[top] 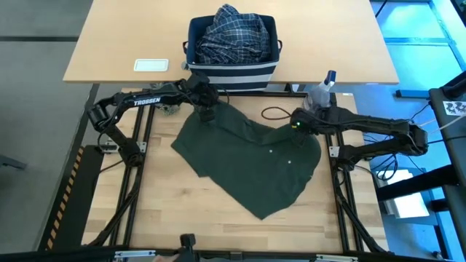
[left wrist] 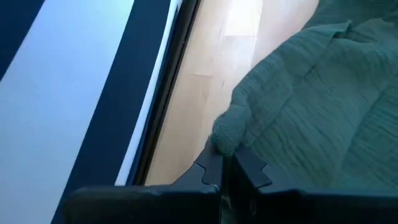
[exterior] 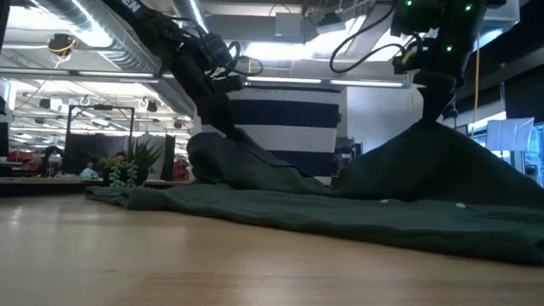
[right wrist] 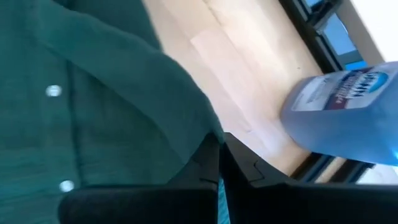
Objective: Fold Laundry from Bin
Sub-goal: Fold the green polo shirt
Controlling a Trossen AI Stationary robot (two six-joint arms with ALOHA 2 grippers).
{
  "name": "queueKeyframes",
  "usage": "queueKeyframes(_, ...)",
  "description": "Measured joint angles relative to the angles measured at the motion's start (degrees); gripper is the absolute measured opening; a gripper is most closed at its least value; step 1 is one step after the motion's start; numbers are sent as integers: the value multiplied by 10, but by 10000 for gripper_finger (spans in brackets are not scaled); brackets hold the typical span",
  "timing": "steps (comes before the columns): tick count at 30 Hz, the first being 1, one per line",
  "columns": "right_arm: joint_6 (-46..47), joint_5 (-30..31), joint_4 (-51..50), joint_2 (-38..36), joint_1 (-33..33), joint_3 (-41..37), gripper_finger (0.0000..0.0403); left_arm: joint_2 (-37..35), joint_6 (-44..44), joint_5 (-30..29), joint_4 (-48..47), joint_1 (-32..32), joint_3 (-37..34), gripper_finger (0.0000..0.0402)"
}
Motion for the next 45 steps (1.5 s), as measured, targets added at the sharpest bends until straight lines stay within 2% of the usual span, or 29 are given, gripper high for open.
queueKeyframes(6,44,23,-2,0,63,0,1,0,36,-29,3,-20,0,1)
queueKeyframes(13,105,43,3,10,153,-2,0,0,87,-60,71,-37,0,0)
queueKeyframes(22,174,27,23,84,239,-35,0,-1,152,-63,101,-35,0,0)
queueKeyframes(26,195,-9,57,120,259,-54,0,-1,151,-66,76,-29,0,0)
queueKeyframes(31,200,-99,156,161,274,-82,3,-1,146,-66,48,-25,0,0)
queueKeyframes(36,181,-172,255,198,279,-96,39,-1,134,-65,44,-25,0,0)
queueKeyframes(45,166,-188,209,187,309,-56,117,-1,132,-51,44,-21,-17,0)
